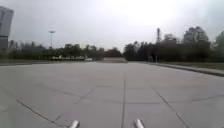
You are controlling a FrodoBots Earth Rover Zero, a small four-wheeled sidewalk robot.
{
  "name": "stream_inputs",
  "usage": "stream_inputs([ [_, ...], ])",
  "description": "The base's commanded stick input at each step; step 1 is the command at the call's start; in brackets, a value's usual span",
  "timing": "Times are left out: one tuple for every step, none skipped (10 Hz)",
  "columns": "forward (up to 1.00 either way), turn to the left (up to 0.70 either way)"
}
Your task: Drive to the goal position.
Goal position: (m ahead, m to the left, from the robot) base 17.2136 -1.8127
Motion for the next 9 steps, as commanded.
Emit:
stream_inputs([
  [1.00,-0.40],
  [1.00,-0.21],
  [1.00,-0.03],
  [1.00,0.00],
  [1.00,0.00],
  [1.00,0.00],
  [1.00,0.00],
  [1.00,0.00],
  [1.00,0.00],
])
